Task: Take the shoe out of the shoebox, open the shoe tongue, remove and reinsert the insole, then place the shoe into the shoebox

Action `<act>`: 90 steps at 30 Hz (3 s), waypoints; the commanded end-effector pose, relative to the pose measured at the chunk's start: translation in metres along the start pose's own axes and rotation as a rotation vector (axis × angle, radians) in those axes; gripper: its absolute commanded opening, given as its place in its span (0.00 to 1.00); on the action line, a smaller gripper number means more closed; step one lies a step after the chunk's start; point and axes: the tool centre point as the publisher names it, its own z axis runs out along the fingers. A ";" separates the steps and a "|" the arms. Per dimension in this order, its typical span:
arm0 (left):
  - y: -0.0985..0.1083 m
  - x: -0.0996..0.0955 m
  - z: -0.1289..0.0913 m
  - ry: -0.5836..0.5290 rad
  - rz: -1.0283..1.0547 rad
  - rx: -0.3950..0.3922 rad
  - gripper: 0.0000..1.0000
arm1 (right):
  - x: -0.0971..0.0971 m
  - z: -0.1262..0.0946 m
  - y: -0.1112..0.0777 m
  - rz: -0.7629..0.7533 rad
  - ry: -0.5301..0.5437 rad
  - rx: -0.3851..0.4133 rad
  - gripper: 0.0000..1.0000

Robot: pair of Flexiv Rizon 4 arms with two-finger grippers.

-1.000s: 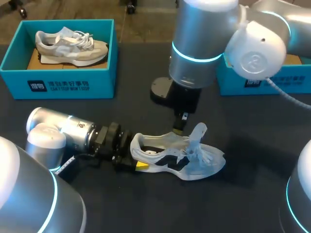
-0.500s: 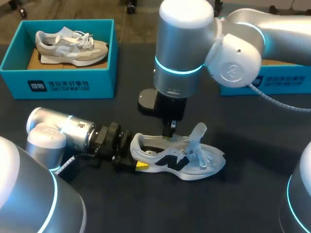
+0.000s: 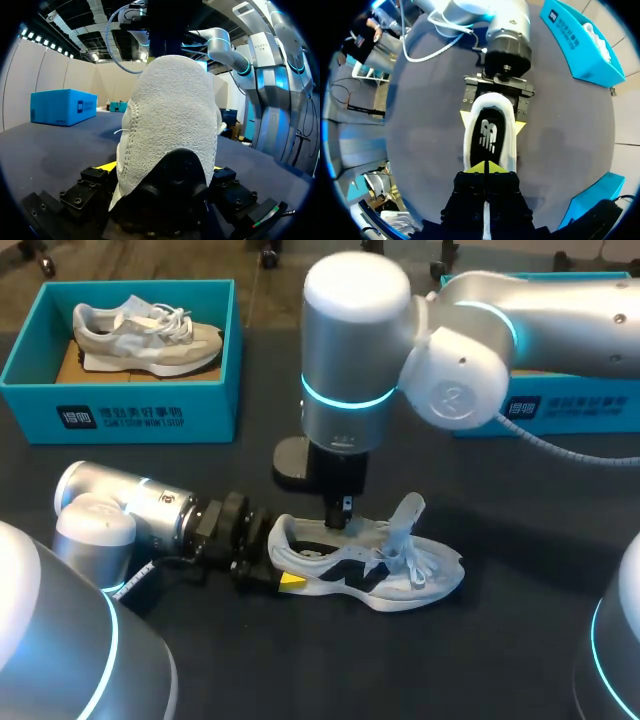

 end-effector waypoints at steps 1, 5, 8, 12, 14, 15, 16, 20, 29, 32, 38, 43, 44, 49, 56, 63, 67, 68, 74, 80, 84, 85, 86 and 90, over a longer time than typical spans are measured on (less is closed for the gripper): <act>0.002 -0.001 0.001 0.000 0.000 0.000 0.00 | -0.008 0.020 0.005 -0.024 -0.003 0.001 0.00; 0.002 -0.001 0.001 0.000 0.000 0.000 0.00 | -0.011 0.030 0.001 -0.029 -0.021 0.008 0.00; 0.002 -0.001 0.001 0.000 0.000 0.000 0.00 | -0.014 0.037 -0.004 -0.023 -0.023 0.006 0.00; 0.002 -0.001 0.001 0.000 0.000 0.000 0.00 | -0.015 0.047 -0.009 -0.027 -0.046 -0.005 0.00; 0.002 -0.001 0.001 0.000 0.000 0.000 0.00 | -0.015 0.050 -0.012 -0.026 -0.055 -0.004 0.00; 0.002 -0.001 0.001 0.000 0.000 0.000 0.00 | -0.015 0.051 -0.014 -0.019 -0.062 0.004 0.00; 0.002 -0.001 0.001 0.000 0.000 0.000 0.00 | -0.015 0.052 -0.016 -0.019 -0.062 0.006 0.00; 0.002 -0.001 0.001 0.000 0.000 0.000 0.00 | -0.016 0.054 -0.028 0.000 -0.064 0.004 0.00; 0.002 -0.001 0.001 0.000 0.000 0.000 0.00 | -0.019 0.056 -0.046 0.041 -0.076 0.006 0.00; 0.002 -0.001 0.001 0.000 0.000 0.000 0.00 | -0.021 0.058 -0.050 0.051 -0.073 0.007 0.05; 0.002 -0.001 0.001 0.000 0.000 0.000 0.00 | -0.022 0.059 -0.055 0.063 -0.063 0.006 0.28; 0.002 -0.001 0.001 0.000 0.000 0.000 0.00 | -0.023 0.065 -0.056 0.058 -0.042 0.007 0.38; 0.002 -0.001 0.001 0.000 0.000 0.000 0.00 | -0.024 0.068 -0.055 0.057 -0.033 0.008 0.40; 0.002 -0.001 0.001 0.000 0.000 0.000 0.00 | -0.025 0.076 -0.051 0.052 -0.006 0.011 0.42; 0.002 -0.001 0.001 0.000 0.000 0.000 0.00 | -0.016 0.092 -0.049 0.054 0.055 0.015 0.44; 0.002 -0.001 0.001 0.000 0.000 0.000 0.00 | 0.003 0.099 -0.051 0.083 0.093 0.014 0.43; 0.002 -0.001 0.001 0.000 0.000 0.000 0.00 | 0.009 0.101 -0.052 0.094 0.125 0.008 0.30; 0.002 -0.001 0.001 0.000 0.000 0.000 0.00 | 0.011 0.101 -0.052 0.099 0.134 0.012 0.20; 0.002 -0.001 0.001 0.000 0.000 0.000 0.00 | 0.018 0.095 -0.057 0.124 0.180 0.010 0.00; 0.002 -0.001 0.001 0.000 0.000 0.000 0.00 | 0.024 0.079 -0.061 0.137 0.158 -0.075 0.00; 0.002 -0.001 0.001 0.000 0.000 0.000 0.00 | 0.026 0.066 -0.066 0.137 0.130 -0.146 0.00; 0.002 -0.001 0.001 0.000 0.000 0.000 0.00 | 0.027 0.063 -0.068 0.131 0.124 -0.163 0.00; 0.002 -0.001 0.001 0.000 0.000 0.000 0.00 | 0.027 0.059 -0.069 0.126 0.117 -0.184 0.00; 0.002 -0.001 0.001 0.000 0.000 0.000 0.00 | 0.027 0.048 -0.072 0.091 0.094 -0.257 0.00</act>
